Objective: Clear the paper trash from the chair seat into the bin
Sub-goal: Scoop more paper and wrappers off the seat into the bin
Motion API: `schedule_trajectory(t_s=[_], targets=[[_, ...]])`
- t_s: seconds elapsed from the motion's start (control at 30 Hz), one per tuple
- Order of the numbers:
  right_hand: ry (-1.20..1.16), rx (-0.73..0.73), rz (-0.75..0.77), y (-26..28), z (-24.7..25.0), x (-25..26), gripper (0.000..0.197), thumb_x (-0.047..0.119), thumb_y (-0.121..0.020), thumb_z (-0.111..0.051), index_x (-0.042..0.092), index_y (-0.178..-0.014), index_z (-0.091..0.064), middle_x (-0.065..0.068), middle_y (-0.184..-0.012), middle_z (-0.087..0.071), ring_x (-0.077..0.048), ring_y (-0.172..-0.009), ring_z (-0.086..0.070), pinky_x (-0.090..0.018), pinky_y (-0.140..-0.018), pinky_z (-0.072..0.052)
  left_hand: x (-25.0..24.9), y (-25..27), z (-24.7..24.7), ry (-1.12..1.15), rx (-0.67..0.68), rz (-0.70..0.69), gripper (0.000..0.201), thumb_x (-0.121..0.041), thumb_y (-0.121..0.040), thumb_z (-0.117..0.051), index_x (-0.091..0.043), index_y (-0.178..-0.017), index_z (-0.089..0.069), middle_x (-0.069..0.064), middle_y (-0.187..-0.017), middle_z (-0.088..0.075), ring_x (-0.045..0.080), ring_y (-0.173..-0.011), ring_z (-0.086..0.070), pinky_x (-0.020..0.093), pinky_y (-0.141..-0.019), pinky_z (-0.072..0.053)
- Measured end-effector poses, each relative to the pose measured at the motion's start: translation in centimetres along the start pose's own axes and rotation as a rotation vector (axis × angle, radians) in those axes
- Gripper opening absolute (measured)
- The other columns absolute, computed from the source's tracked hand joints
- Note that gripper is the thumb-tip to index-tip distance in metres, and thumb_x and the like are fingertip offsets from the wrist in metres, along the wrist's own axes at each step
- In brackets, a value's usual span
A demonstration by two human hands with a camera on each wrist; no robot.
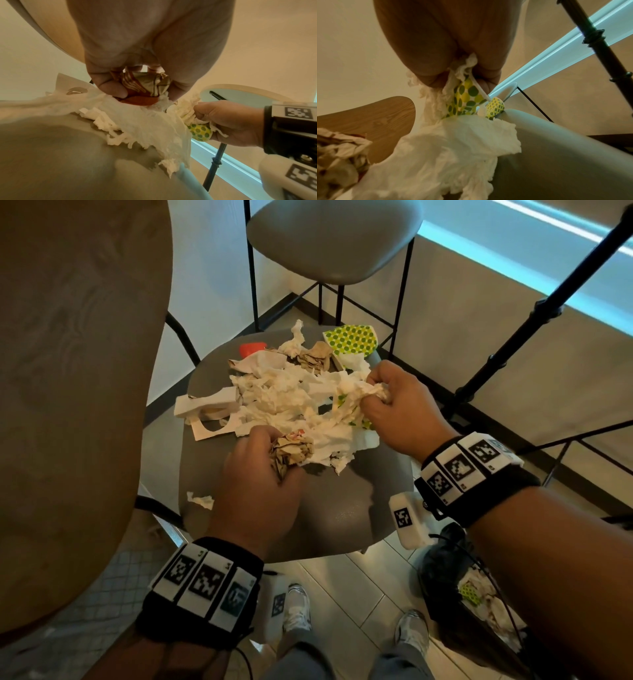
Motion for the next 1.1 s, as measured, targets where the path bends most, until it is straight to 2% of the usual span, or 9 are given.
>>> schedule_trajectory(t_s=[0.23, 0.43, 0.53, 0.63, 0.73, 0.87, 0.93, 1.03, 1.1], targets=[[0.022, -0.001, 0.019, 0.7, -0.1, 0.2, 0.005, 0.025, -0.091, -0.058, 0.028, -0.094, -0.055, 0.002, -0.092, -0.062, -0.010, -0.076, -0.059, -0.024, -0.061, -0.045, -0.5, 0.7, 0.0, -0.029, 0.011, 0.011, 0.037, -0.030, -0.088, -0.066, -0.032, -0.122, -0.051, -0.002, -0.115, -0.056, 0.025, -0.107, -0.059, 0.053, -0.087, -0.056], [-0.005, -0.022, 0.009, 1.4, 0.9, 0.3, 0.007, 0.024, -0.092, -0.058, 0.024, -0.099, -0.058, 0.001, -0.094, -0.064, -0.012, -0.079, -0.063, -0.027, -0.065, -0.052, -1.7, 1.4, 1.0, 0.012, 0.016, 0.001, 0.037, -0.037, -0.084, -0.061, -0.033, -0.119, -0.050, -0.002, -0.112, -0.057, 0.025, -0.106, -0.059, 0.054, -0.088, -0.055], [-0.034, -0.062, 0.018, 2.0, 3.0, 1.1, 0.006, 0.025, -0.094, -0.058, 0.022, -0.099, -0.059, 0.001, -0.090, -0.066, -0.013, -0.076, -0.064, -0.025, -0.063, -0.051, -3.8, 1.6, 2.5, 0.032, -0.021, -0.057, 0.041, -0.042, -0.080, -0.057, -0.032, -0.118, -0.050, 0.000, -0.112, -0.061, 0.024, -0.108, -0.061, 0.052, -0.087, -0.057], [-0.064, -0.131, 0.028, 3.4, 6.4, 1.3, 0.003, 0.022, -0.092, -0.059, 0.024, -0.091, -0.057, 0.003, -0.079, -0.064, -0.009, -0.065, -0.058, -0.026, -0.058, -0.049, -6.9, 1.9, 3.4, 0.068, -0.047, -0.150, 0.043, -0.037, -0.081, -0.061, -0.027, -0.122, -0.051, 0.001, -0.116, -0.064, 0.023, -0.111, -0.064, 0.050, -0.091, -0.057], [-0.119, -0.212, 0.022, 6.2, 10.3, 0.4, 0.013, 0.021, -0.090, -0.061, 0.030, -0.083, -0.055, 0.006, -0.073, -0.061, -0.005, -0.060, -0.055, -0.025, -0.057, -0.049, -10.6, 2.6, 2.6, 0.134, -0.021, -0.229, 0.040, -0.031, -0.083, -0.064, -0.030, -0.121, -0.051, -0.002, -0.116, -0.068, 0.021, -0.111, -0.066, 0.048, -0.093, -0.057], [-0.132, -0.283, -0.034, 11.6, 15.5, -3.3, 0.008, 0.023, -0.093, -0.064, 0.016, -0.092, -0.060, -0.001, -0.078, -0.066, -0.018, -0.066, -0.063, -0.036, -0.059, -0.054, -16.1, 4.4, -1.8, 0.255, 0.102, -0.380, 0.032, -0.018, -0.087, -0.065, -0.028, -0.115, -0.052, -0.002, -0.107, -0.067, 0.018, -0.102, -0.066, 0.043, -0.086, -0.055], [-0.149, -0.341, -0.092, 15.0, 18.3, -6.2, 0.010, 0.022, -0.094, -0.065, 0.012, -0.093, -0.061, -0.003, -0.075, -0.065, -0.015, -0.062, -0.061, -0.035, -0.055, -0.053, -18.8, 5.7, -5.7, 0.286, 0.194, -0.444, 0.029, -0.014, -0.089, -0.065, -0.024, -0.113, -0.054, 0.000, -0.101, -0.066, 0.017, -0.093, -0.066, 0.041, -0.079, -0.054], [-0.138, -0.433, -0.194, 20.5, 22.1, -11.7, 0.012, 0.023, -0.092, -0.066, 0.015, -0.088, -0.059, 0.002, -0.068, -0.060, -0.011, -0.058, -0.055, -0.034, -0.055, -0.049, -22.5, 7.9, -13.1, 0.296, 0.346, -0.507, 0.029, -0.016, -0.089, -0.067, -0.025, -0.113, -0.054, -0.001, -0.099, -0.067, 0.017, -0.089, -0.067, 0.042, -0.074, -0.056], [-0.124, -0.479, -0.282, 24.2, 24.2, -16.2, 0.009, 0.023, -0.090, -0.065, 0.018, -0.086, -0.059, -0.003, -0.073, -0.063, -0.025, -0.066, -0.061, -0.044, -0.062, -0.055, -24.6, 9.6, -18.7, 0.294, 0.465, -0.529, 0.029, -0.022, -0.088, -0.065, -0.028, -0.114, -0.053, -0.002, -0.101, -0.067, 0.019, -0.092, -0.068, 0.046, -0.076, -0.057]])
Point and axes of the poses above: each hand's wrist, its own y-axis away from the middle knuckle, its own z-axis out of the back of the hand, x = y × z, the point moved 7 cm from there along -y, towards the middle knuckle
